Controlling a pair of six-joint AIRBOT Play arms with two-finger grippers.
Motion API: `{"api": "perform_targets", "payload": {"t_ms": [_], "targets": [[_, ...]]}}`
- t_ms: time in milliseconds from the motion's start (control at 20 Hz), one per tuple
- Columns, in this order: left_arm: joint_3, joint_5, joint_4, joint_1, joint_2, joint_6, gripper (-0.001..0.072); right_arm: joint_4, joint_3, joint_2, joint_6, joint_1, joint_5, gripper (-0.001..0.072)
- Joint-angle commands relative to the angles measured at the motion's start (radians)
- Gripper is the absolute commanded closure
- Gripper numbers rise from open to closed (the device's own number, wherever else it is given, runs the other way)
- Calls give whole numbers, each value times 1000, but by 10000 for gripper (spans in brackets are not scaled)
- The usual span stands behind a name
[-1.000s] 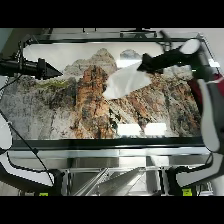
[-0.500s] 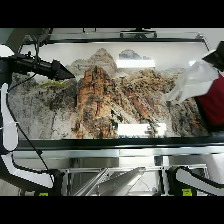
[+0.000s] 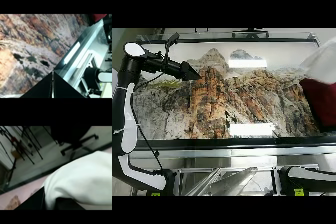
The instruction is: Fold the shirts.
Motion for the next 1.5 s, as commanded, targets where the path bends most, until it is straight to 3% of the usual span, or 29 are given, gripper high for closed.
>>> {"api": "perform_targets", "payload": {"t_ms": [0, 200, 400, 550, 650, 700, 750, 800, 1050, 1100, 1150, 1200, 1300, 1400, 1450], "targets": [[0, 35, 2, -16, -12, 2, 691, 106, 85, -65, -8, -57, -67, 684], [0, 11, 0, -16, -48, -9, 692, -153, 37, -76, 257, -177, 98, 684], [0, -47, -8, -36, -80, -41, 692, -395, -193, -47, 377, -283, 407, 684], [0, -72, -7, -60, -89, -45, 692, -579, -460, 44, 502, -356, 389, 683], [0, -95, -6, -74, -94, -45, 691, -657, -514, 63, 557, -399, 383, 680], [0, -107, -7, -74, -95, -45, 691, -671, -514, 64, 556, -417, 396, 633], [0, -113, -6, -83, -95, -45, 691, -670, -513, 64, 556, -431, 405, 379], [0, -119, -6, -84, -95, -45, 691, -670, -513, 64, 550, -441, 429, 7], [2, -121, -8, -77, -95, -45, 692, -638, -466, 70, 545, -436, 557, 12], [14, -123, -6, -75, -95, -45, 692, -607, -450, 83, 545, -436, 575, 72], [36, -129, -8, -65, -95, -45, 692, -557, -435, 103, 534, -436, 577, 300], [74, -131, -8, -60, -95, -45, 693, -488, -429, 131, 507, -436, 567, 421], [159, -130, -8, -46, -89, -46, 700, -360, -429, 199, 460, -420, 547, 426], [194, -109, -8, -36, -57, -51, 700, -333, -433, 276, 411, -345, 535, 683], [164, -79, -7, -37, -21, -50, 700, -333, -443, 317, 409, -291, 521, 683]]}}
